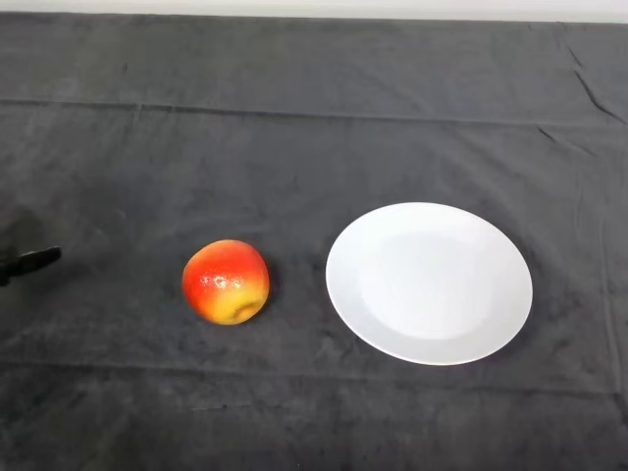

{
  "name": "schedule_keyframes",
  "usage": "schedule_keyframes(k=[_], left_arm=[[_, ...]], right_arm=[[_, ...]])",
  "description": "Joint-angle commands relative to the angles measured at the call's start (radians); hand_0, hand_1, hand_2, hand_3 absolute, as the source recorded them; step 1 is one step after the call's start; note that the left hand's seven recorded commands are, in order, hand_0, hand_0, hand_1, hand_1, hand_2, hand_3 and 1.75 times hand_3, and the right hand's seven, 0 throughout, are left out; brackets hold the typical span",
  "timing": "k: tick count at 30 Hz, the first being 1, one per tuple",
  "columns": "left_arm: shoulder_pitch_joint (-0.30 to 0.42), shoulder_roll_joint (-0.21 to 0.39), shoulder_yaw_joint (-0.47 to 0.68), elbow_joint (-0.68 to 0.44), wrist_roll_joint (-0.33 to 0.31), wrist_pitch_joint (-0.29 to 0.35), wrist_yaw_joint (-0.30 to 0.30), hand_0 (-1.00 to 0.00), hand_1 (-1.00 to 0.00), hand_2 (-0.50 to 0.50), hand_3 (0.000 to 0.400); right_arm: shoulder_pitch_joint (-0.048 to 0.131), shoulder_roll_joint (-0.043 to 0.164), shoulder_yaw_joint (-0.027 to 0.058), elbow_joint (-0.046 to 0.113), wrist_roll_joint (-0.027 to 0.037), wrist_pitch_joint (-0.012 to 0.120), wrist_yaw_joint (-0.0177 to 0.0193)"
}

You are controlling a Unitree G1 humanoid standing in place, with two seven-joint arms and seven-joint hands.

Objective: Move the apple to the plate

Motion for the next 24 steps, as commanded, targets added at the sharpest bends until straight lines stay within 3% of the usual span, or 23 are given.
schedule_keyframes(k=[1, 7, 14, 24], left_arm=[[-0.044, 0.047, -0.026, -0.004, 0.03, -0.024, -0.016, 0.0, 0.0, 0.0, 0.0], [-0.061, 0.041, -0.066, -0.011, 0.067, -0.047, -0.034, 0.0, 0.0, 0.0, 0.0], [-0.032, 0.018, -0.116, -0.046, 0.109, -0.086, -0.064, 0.0, 0.0, 0.0, 0.0], [0.044, 0.014, -0.183, -0.213, 0.147, -0.072, -0.137, 0.0, 0.0, 0.0, 0.0]], right_arm=[[0.015, -0.023, -0.0054, -0.018, 0.0118, 0.004, -0.0024], [0.015, -0.023, -0.0055, -0.018, 0.0119, 0.004, -0.0023], [0.015, -0.023, -0.0055, -0.018, 0.0119, 0.004, -0.0023], [0.015, -0.022, -0.0051, -0.02, 0.0117, 0.004, -0.0029]])
